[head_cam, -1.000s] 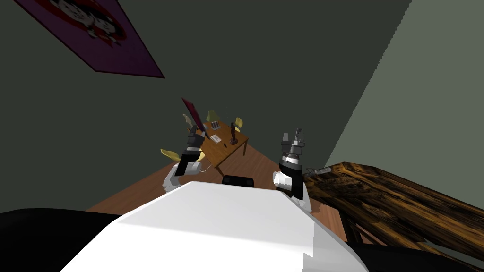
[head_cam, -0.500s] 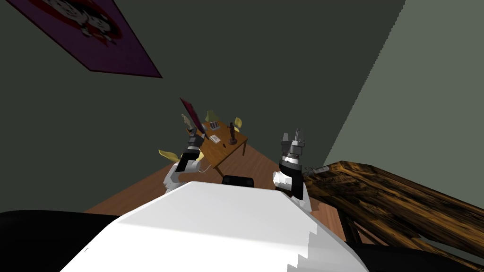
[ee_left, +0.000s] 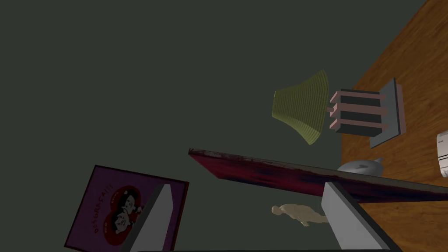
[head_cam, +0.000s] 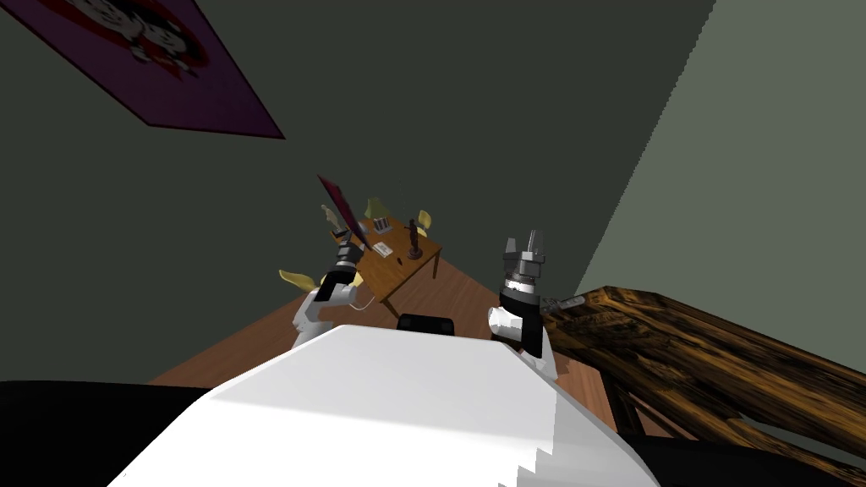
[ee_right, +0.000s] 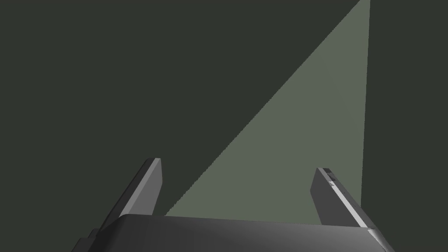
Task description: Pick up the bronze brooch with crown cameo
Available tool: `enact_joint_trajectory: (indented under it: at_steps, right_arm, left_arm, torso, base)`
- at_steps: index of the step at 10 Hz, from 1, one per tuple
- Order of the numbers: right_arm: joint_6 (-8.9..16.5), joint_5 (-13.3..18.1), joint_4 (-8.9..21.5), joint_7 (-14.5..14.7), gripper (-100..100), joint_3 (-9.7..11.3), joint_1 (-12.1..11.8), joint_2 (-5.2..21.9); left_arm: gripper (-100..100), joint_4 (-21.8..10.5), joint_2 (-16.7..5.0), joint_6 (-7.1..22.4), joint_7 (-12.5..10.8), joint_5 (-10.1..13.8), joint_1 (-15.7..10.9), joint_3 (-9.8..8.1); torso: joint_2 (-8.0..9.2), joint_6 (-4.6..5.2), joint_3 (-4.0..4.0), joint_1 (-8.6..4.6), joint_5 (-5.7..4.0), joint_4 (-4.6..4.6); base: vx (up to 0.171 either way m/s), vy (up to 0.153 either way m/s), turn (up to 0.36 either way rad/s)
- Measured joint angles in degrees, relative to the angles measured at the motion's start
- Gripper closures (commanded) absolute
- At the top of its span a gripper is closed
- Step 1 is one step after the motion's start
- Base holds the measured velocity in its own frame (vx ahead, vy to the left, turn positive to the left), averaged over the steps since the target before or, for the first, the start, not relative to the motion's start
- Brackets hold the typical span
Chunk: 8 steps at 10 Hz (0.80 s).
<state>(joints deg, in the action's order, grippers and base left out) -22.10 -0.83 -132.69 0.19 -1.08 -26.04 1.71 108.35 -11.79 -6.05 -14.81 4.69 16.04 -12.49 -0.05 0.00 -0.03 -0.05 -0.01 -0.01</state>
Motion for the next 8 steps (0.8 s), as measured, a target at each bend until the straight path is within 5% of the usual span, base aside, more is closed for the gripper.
enact_joint_trajectory:
  at_steps: [8]
  right_arm:
    - [0.0,0.0,0.0,0.0,0,0.0,0.0,0.0]
  left_arm:
    - [-100,-9.5,-1.1,10.9,-3.4,4.1,-4.3,-3.44]
  torso:
    - [-0.03,-0.01,-0.02,-0.01,-0.01,-0.01]
  base:
    - [0.017,-0.022,-0.019]
